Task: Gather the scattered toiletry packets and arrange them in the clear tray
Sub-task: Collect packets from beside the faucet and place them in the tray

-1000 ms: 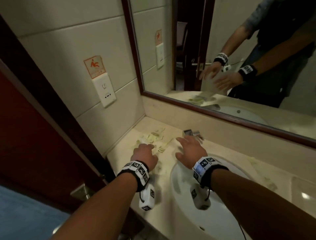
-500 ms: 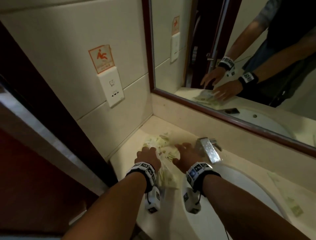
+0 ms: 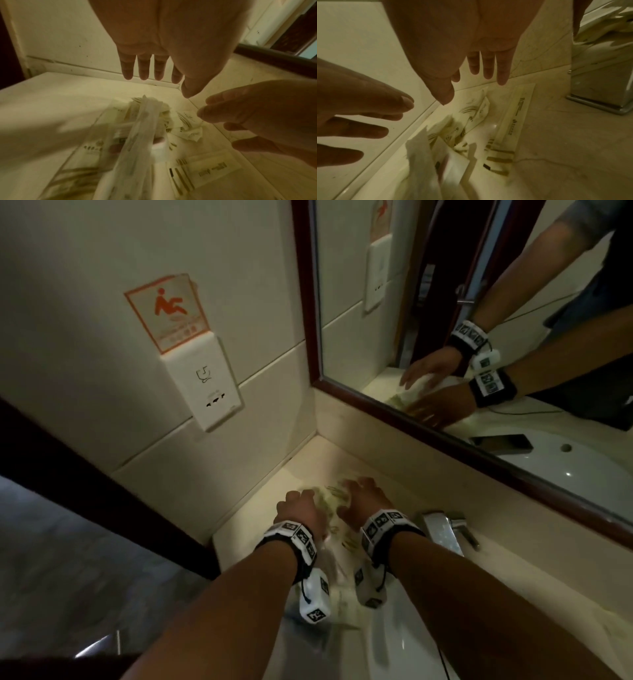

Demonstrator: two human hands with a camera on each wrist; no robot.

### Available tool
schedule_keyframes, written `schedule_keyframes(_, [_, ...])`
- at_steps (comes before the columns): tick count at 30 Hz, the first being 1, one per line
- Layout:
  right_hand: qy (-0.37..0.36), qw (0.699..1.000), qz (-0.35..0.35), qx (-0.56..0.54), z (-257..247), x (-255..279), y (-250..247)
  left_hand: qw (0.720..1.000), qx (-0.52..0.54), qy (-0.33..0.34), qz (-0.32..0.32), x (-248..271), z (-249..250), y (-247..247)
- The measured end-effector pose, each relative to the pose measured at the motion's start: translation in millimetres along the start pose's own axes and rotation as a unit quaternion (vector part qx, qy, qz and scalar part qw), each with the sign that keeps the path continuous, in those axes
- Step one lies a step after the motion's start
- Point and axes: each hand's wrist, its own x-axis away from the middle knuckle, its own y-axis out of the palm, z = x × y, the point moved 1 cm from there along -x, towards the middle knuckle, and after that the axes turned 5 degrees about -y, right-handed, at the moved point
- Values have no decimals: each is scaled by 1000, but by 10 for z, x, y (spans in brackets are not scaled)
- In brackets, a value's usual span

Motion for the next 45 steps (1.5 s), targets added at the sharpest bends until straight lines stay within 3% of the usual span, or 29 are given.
schedule_keyframes(14, [58,997,-52,18,183,-728,181,999,4,-46,-10,-599,6,276])
schedule_keyframes(22, [83,994,-33,63,162,-884,363,995,23,-86,-51,-789,60,410])
schedule_keyframes(26, [79,995,-33,58,151,-904,412,994,43,-99,-27,-861,55,426])
schedule_keyframes(31, [62,998,0,1,147,-904,485,996,23,-84,0,-938,42,441])
schedule_keyframes(36, [50,986,39,-154,103,-898,450,999,8,-53,1,-964,38,507])
schedule_keyframes(39, [27,984,51,-167,119,-909,443,999,-21,-27,2,-969,40,555])
schedule_keyframes(45, [47,971,65,-227,176,-885,313,998,-67,5,16,-949,55,560])
